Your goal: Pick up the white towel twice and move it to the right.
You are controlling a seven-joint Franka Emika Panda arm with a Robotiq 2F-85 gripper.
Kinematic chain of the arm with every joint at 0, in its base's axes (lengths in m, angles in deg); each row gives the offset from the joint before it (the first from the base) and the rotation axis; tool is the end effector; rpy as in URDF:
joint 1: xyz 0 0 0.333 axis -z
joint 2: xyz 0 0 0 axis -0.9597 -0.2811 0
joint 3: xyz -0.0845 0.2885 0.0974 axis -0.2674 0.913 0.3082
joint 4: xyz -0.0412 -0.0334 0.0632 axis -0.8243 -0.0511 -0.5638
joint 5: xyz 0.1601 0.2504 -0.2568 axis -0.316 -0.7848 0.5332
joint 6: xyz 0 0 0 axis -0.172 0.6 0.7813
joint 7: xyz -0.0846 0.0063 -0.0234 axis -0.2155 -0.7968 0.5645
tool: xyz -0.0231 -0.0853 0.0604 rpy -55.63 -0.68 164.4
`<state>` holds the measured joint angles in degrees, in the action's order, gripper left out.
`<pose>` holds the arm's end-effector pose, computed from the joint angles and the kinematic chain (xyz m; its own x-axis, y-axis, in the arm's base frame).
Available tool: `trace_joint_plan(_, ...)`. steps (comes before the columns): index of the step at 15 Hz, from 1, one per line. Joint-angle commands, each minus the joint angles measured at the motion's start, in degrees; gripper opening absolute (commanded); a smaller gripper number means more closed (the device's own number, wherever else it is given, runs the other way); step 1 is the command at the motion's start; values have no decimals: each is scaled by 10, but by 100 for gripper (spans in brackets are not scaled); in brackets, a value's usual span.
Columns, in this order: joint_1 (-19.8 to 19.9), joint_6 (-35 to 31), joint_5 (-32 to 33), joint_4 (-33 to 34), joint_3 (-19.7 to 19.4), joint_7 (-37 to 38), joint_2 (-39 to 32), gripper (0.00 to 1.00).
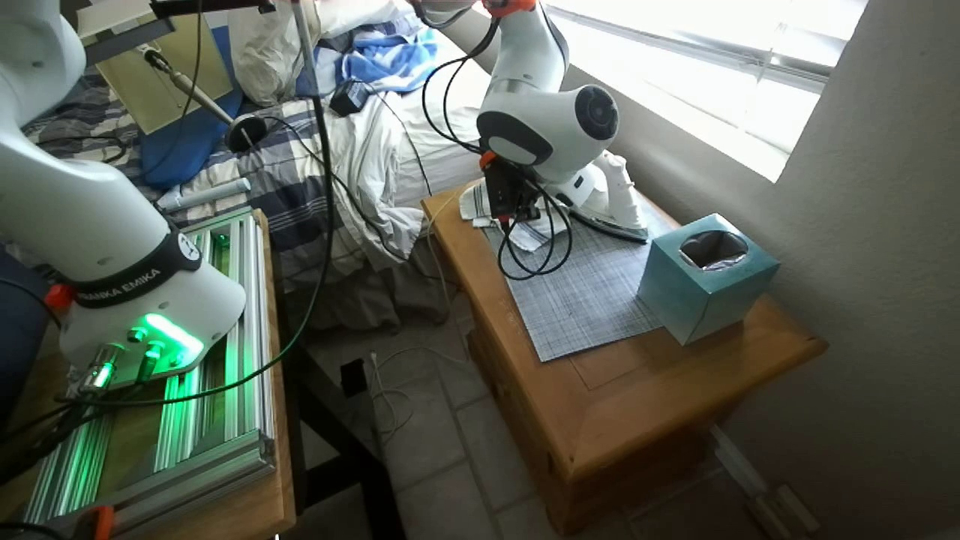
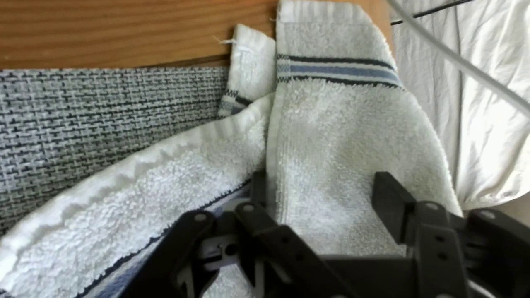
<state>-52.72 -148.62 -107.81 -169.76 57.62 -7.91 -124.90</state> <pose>0.5758 0.0123 0.0265 0.9711 -0.1279 -0.2015 -0.2259 -0.7645 -0.6037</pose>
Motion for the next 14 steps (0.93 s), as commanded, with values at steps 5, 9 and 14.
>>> trace_joint_plan(5, 19, 19, -57, 17, 8, -56, -7, 12)
trace_joint_plan(9, 2, 35, -53, 2, -13, -35, 16, 0)
trace_joint_plan(14, -25, 29, -47, -60, -48, 21, 98, 1)
